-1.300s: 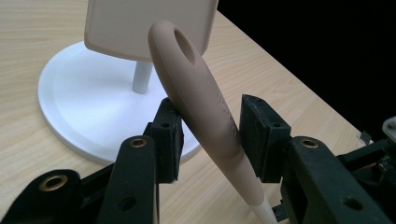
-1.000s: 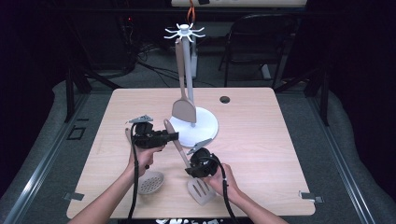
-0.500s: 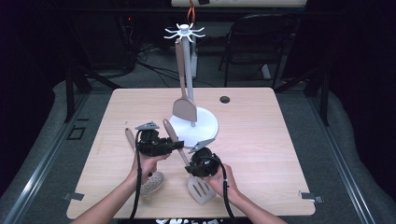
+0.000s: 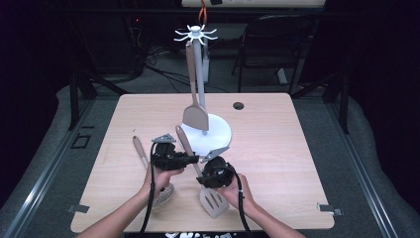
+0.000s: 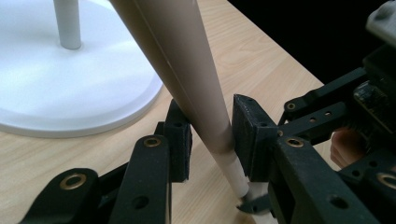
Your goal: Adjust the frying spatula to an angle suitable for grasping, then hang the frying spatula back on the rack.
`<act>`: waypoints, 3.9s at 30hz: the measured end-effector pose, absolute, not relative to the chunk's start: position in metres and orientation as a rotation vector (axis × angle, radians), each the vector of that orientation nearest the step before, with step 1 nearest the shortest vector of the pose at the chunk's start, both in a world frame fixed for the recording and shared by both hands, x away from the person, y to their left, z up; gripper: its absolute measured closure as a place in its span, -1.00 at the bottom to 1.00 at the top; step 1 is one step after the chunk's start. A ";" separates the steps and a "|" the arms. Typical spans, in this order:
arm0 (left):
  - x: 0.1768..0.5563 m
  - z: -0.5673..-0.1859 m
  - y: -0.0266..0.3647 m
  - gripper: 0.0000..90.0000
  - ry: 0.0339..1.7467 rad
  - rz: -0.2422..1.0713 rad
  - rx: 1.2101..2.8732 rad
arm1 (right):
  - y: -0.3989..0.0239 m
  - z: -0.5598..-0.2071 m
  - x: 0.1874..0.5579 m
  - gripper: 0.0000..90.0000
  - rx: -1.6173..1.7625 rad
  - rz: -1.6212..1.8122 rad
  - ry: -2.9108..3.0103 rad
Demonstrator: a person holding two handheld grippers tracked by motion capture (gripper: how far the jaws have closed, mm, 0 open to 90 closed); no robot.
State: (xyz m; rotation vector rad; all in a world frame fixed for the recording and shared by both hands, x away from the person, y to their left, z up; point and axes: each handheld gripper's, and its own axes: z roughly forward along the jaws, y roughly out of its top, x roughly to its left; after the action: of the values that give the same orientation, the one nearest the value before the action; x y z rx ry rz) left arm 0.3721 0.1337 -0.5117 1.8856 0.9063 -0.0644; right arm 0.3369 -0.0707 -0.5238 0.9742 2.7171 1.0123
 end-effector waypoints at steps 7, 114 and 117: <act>0.372 -0.506 0.141 0.62 0.897 -0.085 1.808 | -0.087 -0.519 0.337 -0.17 0.929 1.025 2.763; 0.446 -0.335 0.081 0.70 0.581 0.305 1.921 | -0.167 -0.509 0.377 -0.75 1.061 0.791 2.609; 0.447 -0.332 0.079 0.70 0.573 0.309 1.923 | -0.166 -0.509 0.377 -0.75 1.053 0.782 2.609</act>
State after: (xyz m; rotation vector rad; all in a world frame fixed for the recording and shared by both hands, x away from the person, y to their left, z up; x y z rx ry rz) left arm 0.4467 0.0791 -0.3320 1.9229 0.5732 0.3093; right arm 0.3766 -0.1662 -0.5088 1.0534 2.6093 0.7817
